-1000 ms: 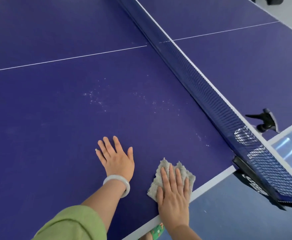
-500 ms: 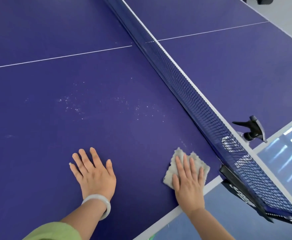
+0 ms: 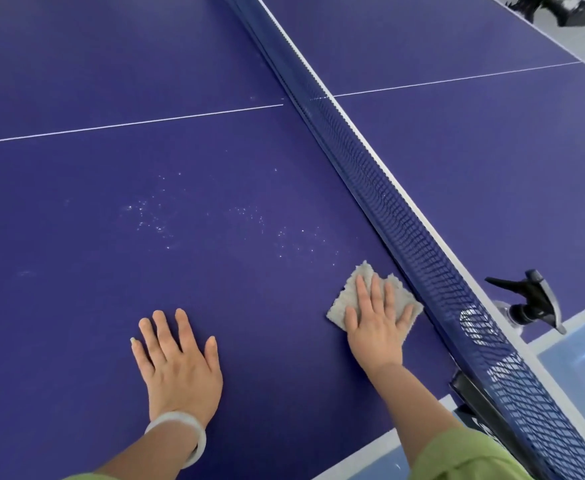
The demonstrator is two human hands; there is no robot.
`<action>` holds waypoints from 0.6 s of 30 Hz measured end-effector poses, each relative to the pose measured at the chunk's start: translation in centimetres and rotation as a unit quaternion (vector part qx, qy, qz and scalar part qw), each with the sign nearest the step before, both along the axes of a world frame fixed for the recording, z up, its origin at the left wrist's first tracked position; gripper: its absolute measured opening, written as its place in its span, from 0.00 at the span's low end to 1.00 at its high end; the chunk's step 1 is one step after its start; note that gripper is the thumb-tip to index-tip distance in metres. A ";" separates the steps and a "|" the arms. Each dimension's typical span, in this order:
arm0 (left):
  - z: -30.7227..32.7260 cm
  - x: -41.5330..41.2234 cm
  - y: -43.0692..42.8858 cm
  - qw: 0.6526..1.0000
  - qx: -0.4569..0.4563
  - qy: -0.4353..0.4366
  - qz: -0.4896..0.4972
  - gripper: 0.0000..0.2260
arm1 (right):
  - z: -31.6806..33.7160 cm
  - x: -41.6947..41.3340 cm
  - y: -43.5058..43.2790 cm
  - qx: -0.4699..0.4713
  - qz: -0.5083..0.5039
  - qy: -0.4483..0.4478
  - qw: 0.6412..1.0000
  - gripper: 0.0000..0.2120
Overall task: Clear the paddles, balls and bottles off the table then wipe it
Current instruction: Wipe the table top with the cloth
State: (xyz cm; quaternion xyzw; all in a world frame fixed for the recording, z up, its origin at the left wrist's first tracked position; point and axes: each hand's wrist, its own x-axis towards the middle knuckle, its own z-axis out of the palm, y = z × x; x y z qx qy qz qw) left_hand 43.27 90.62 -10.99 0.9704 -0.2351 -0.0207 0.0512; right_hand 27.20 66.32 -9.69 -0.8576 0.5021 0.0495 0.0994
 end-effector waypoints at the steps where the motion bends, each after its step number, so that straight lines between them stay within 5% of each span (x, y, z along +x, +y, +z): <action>1: 0.0 0.0 0.0 1.000 -0.001 -0.004 0.000 0.32 | 0.1 1.1 0.4 -0.001 0.048 -0.008 0.999 0.30; 6: 0.1 -0.1 -0.1 1.000 -0.003 -0.008 0.005 0.32 | -0.1 -1.5 3.3 -0.021 0.221 -0.032 0.975 0.27; 13: 0.3 -0.1 -0.3 1.000 0.002 -0.009 0.005 0.32 | -0.3 -4.4 -2.5 -0.031 0.042 0.015 0.999 0.30; 18: 0.3 -0.2 -0.1 1.000 0.009 -0.009 0.010 0.31 | 0.6 3.5 -4.2 -0.002 0.110 0.004 0.994 0.33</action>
